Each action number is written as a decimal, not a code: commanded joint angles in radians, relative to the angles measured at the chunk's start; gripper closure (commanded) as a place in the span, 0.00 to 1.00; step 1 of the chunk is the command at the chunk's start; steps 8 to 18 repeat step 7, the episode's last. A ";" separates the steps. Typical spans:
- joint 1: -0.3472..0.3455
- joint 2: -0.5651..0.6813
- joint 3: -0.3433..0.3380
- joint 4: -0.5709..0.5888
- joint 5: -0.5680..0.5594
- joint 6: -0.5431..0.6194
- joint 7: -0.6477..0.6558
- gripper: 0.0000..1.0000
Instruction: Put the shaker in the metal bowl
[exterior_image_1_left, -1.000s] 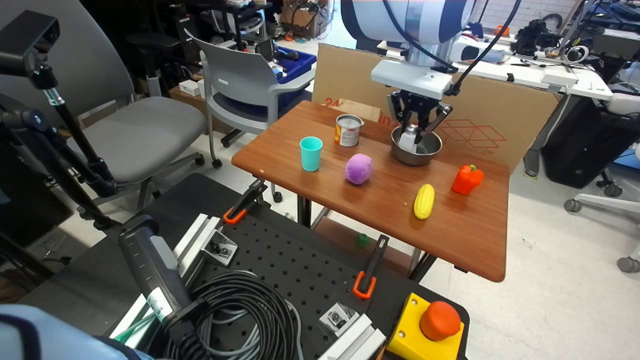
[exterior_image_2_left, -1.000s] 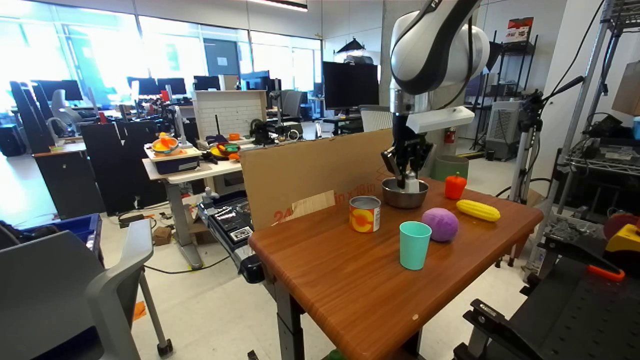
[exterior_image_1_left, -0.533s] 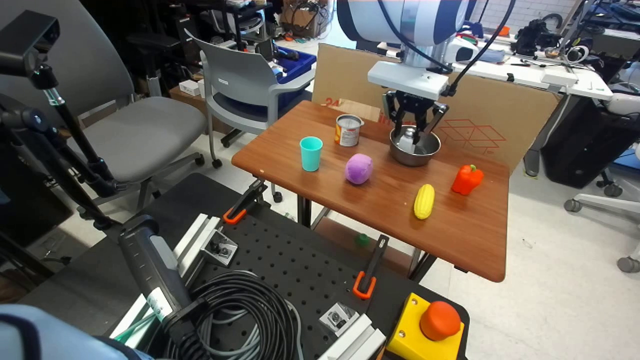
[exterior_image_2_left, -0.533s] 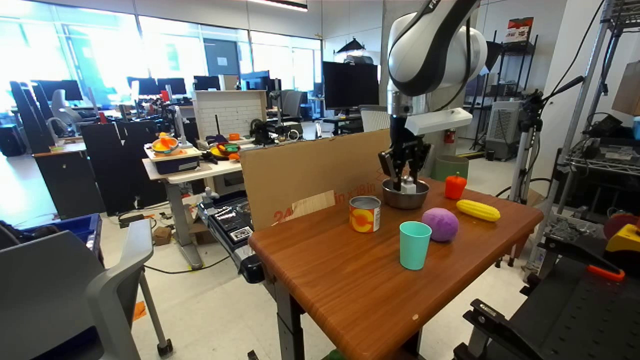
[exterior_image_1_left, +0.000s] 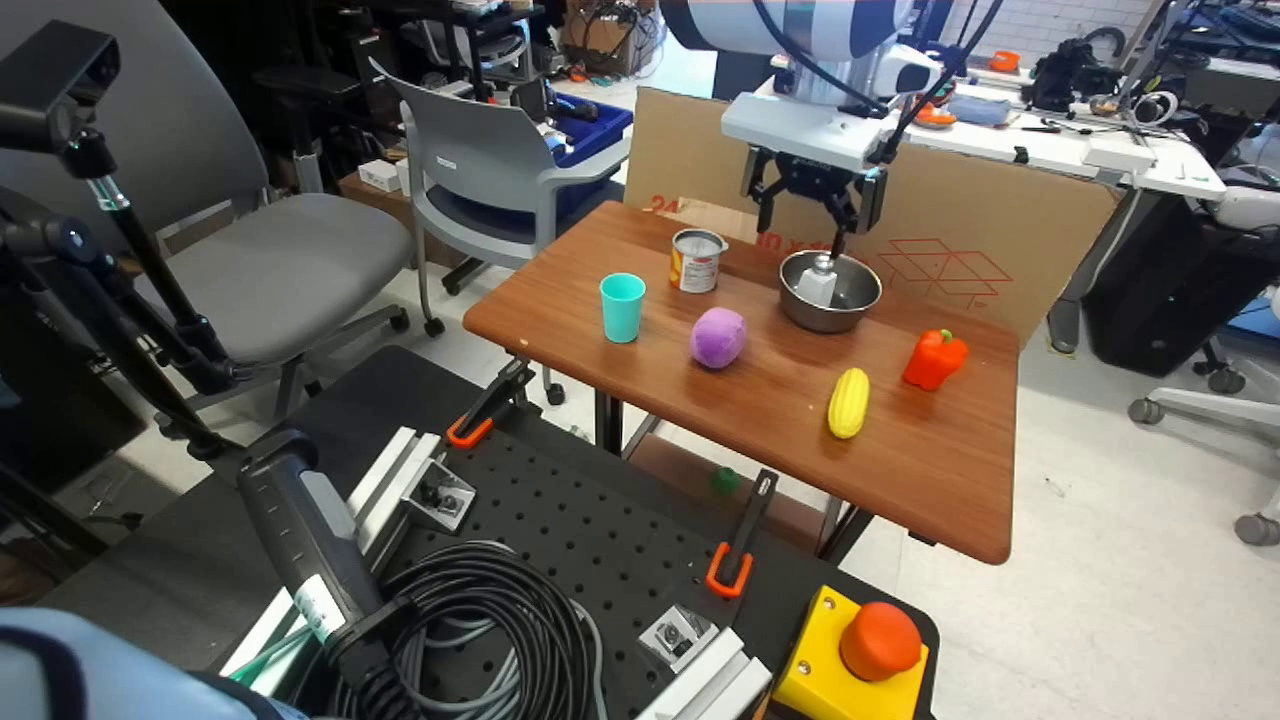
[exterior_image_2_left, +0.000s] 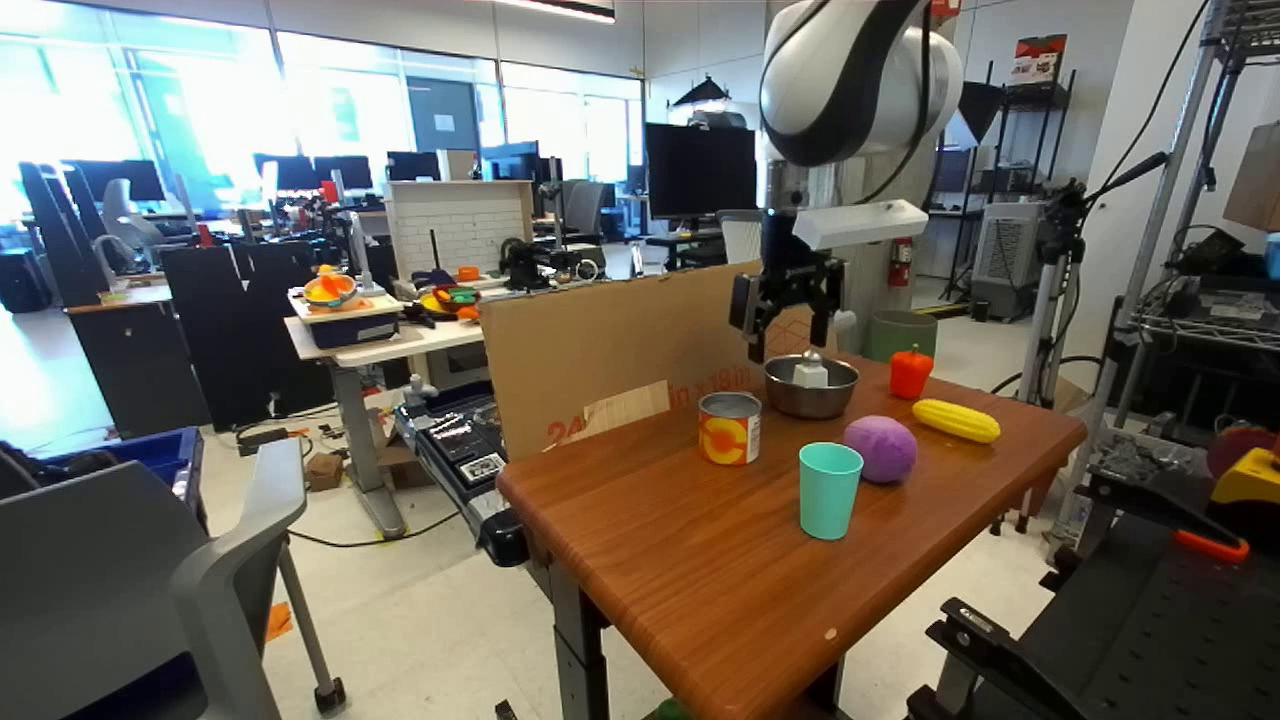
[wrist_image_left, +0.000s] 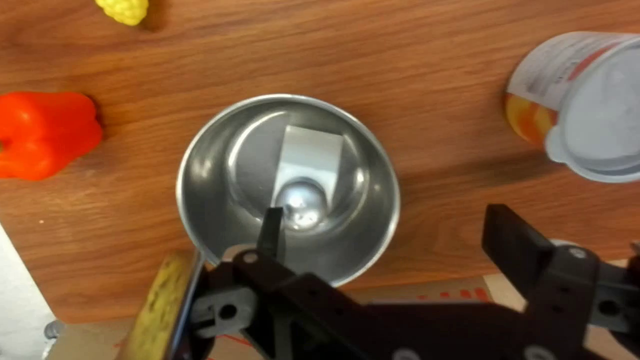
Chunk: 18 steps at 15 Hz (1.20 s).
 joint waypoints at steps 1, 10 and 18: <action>-0.031 -0.105 0.101 -0.020 0.120 -0.121 -0.120 0.00; 0.011 -0.041 0.032 0.000 0.070 -0.060 -0.051 0.00; 0.011 -0.041 0.032 0.000 0.070 -0.060 -0.051 0.00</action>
